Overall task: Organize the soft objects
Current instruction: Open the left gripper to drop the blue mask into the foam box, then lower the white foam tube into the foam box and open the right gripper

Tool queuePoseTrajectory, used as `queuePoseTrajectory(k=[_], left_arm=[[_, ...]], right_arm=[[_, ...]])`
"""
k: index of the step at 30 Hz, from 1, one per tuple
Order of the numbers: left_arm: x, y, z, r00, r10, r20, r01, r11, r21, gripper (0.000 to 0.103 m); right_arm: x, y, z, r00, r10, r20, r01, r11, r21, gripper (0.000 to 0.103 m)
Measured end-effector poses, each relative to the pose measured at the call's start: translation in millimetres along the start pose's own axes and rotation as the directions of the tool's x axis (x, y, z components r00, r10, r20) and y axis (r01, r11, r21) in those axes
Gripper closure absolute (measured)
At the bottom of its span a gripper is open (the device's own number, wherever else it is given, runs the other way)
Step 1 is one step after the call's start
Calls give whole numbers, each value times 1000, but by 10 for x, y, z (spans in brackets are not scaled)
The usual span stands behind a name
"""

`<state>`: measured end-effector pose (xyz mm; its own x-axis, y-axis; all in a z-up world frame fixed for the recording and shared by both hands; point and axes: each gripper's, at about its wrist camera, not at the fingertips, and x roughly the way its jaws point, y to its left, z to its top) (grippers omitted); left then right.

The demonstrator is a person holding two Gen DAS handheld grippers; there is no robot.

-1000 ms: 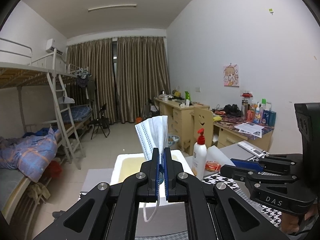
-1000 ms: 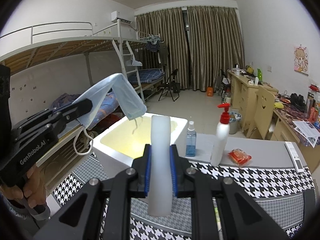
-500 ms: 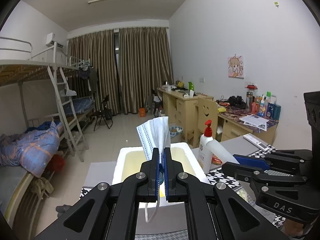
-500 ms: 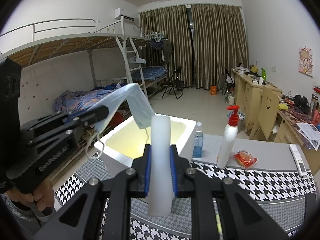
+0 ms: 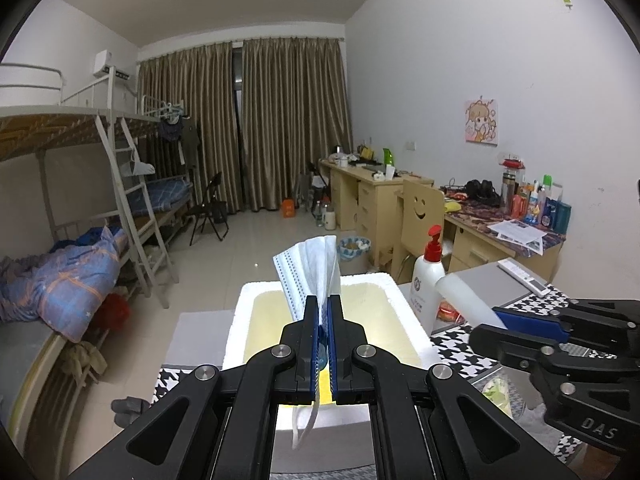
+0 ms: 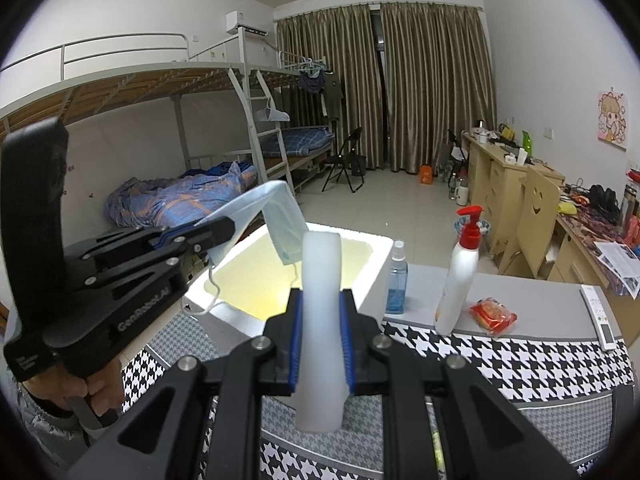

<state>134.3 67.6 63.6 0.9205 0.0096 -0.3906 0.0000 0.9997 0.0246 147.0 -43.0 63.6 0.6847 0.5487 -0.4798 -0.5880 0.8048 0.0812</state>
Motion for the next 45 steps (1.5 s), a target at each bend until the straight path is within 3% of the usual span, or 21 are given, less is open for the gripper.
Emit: queuePoseTrajectory(k=[13,14,16,17,18,33,45], left_arm=[[303,131,-7,998,4,-64,-5,1000,-12,97],[334,150,-19,997,10,-74,-11,1000,-13,88],[357,200,-37,996,25,-80,-27,999,-20,56],[363,220,-43,996,31,-79,-33,999,-25,30],[351,239,-52,997,37,-72,-39,999,-30,18],[114,390,-56,998,59,-2,-59,996,-68,2],[-123,559,-83,992,125,34,-121,989,-90,1]], right_arm=[[44,-7,15,1000,-20,-10,20,1000,4,82],[48,-7,17,1000,-21,-11,21,1000,5,82],[60,-12,19,1000,-25,-13,25,1000,4,82],[64,-11,20,1000,-27,-14,27,1000,4,82],[71,-8,24,999,-29,-15,29,1000,4,82],[126,117,114,1000,-25,-12,25,999,-20,82],[251,205,219,1000,-21,-21,20,999,-44,82]])
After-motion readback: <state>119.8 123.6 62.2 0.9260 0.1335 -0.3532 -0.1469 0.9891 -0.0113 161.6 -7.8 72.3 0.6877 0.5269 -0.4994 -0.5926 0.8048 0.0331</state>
